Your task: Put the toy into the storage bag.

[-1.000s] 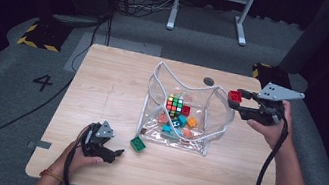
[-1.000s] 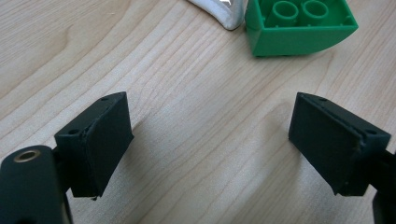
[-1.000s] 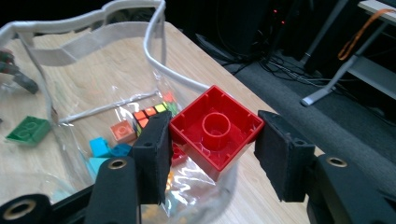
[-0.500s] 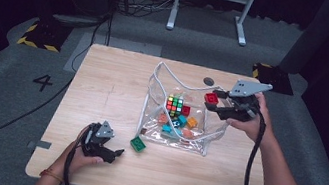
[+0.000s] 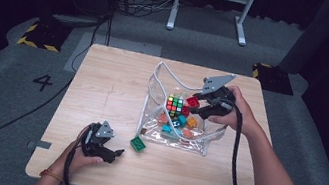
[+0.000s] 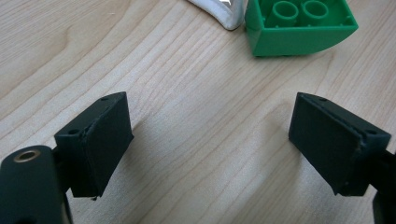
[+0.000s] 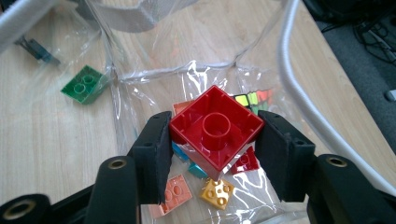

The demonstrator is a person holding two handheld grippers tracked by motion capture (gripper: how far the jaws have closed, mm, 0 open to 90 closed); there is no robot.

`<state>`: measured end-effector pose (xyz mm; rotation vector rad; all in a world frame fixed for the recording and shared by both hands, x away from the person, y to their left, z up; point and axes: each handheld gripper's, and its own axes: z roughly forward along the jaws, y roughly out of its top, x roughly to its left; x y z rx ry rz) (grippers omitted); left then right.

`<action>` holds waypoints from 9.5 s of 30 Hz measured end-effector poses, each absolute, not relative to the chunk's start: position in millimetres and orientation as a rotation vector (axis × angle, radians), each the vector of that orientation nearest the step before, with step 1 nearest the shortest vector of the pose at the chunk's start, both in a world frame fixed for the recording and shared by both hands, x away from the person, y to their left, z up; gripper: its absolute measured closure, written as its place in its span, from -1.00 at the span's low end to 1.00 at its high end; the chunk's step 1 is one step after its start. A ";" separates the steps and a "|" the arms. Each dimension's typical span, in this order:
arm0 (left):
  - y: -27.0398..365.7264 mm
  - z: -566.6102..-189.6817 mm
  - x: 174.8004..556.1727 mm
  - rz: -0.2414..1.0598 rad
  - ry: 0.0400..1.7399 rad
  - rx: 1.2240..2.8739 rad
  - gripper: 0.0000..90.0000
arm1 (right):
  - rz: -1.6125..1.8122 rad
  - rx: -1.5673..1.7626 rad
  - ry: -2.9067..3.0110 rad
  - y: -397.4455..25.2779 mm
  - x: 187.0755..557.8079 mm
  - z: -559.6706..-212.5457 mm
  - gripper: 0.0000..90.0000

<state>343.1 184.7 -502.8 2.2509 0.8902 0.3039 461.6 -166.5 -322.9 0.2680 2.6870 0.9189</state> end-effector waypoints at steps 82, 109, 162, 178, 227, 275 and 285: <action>184.5 -502.7 343.4 0.300 0.886 2.254 -0.70 | 1.162 0.591 2.387 -275.8 413.9 -317.1 -0.37; 184.5 -502.6 343.2 0.300 0.887 2.254 -0.70 | 1.278 0.669 2.368 -305.0 354.2 -400.7 -0.34; 184.4 -502.7 343.2 0.301 0.887 2.254 -0.70 | 1.259 0.360 2.652 -71.2 352.2 -490.0 -0.16; 184.5 -502.6 343.2 0.302 0.887 2.254 -0.70 | 1.179 0.404 2.656 -51.5 364.4 -495.6 0.15; 184.5 -502.7 342.8 0.304 0.894 2.250 -0.70 | 1.224 0.598 2.555 -268.0 322.7 -483.2 0.31; 184.4 -502.6 343.2 0.305 0.888 2.253 -0.70 | 1.210 0.760 2.169 -346.6 410.8 -350.7 0.31; 184.5 -502.6 343.2 0.307 0.887 2.253 -0.70 | 1.258 0.698 2.157 -323.9 415.1 -313.0 0.31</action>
